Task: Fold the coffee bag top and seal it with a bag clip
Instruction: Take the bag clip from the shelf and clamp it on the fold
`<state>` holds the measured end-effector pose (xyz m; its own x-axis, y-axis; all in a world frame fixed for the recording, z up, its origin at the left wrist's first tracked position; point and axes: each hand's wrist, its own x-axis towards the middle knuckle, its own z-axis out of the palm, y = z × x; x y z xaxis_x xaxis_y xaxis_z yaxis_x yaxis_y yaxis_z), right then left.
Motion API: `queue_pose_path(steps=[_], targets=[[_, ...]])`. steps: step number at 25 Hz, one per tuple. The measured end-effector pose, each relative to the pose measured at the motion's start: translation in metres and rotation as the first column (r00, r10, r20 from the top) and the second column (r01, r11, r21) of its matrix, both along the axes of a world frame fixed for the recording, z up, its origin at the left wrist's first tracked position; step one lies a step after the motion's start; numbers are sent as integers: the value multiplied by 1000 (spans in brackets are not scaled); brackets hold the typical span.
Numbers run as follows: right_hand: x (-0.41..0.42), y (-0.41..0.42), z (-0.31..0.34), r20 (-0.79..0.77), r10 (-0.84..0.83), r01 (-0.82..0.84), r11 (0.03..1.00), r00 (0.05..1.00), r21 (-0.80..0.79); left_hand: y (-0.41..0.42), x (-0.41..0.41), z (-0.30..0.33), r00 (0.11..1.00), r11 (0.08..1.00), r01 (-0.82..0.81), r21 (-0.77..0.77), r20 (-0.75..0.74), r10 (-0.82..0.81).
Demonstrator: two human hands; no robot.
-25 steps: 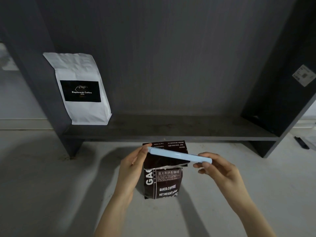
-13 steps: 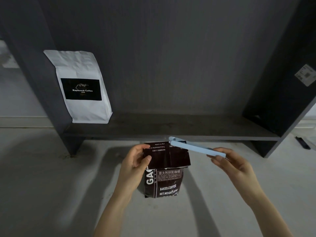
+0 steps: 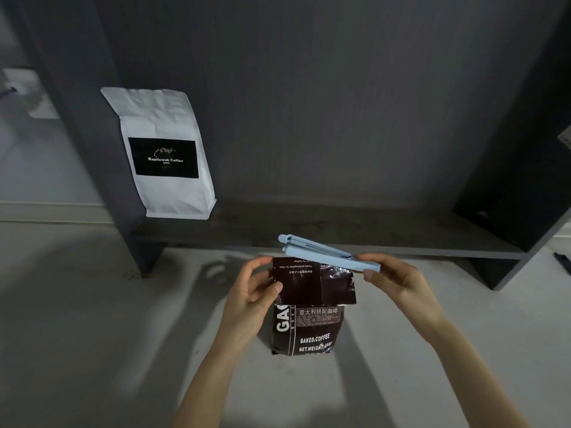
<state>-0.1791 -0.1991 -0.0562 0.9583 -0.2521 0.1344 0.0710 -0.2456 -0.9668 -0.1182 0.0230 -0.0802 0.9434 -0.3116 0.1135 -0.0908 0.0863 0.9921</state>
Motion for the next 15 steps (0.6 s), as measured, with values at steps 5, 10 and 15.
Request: queue_pose_path(steps=[5, 10, 15], targets=[[2, -4, 11, -74, 110, -121, 981, 991, -152, 1, -2, 5, 1000, 999, -7, 34, 24, 6], [8, 0, 11, -81, 73, -88, 977, 994, -195, 1, -2, 5, 999, 998, -39, 52, 30, 38], [14, 8, 9, -76, 109, -124, 963, 991, -238, 3, -2, 4, 999, 997, -47, 60, 26, 46]])
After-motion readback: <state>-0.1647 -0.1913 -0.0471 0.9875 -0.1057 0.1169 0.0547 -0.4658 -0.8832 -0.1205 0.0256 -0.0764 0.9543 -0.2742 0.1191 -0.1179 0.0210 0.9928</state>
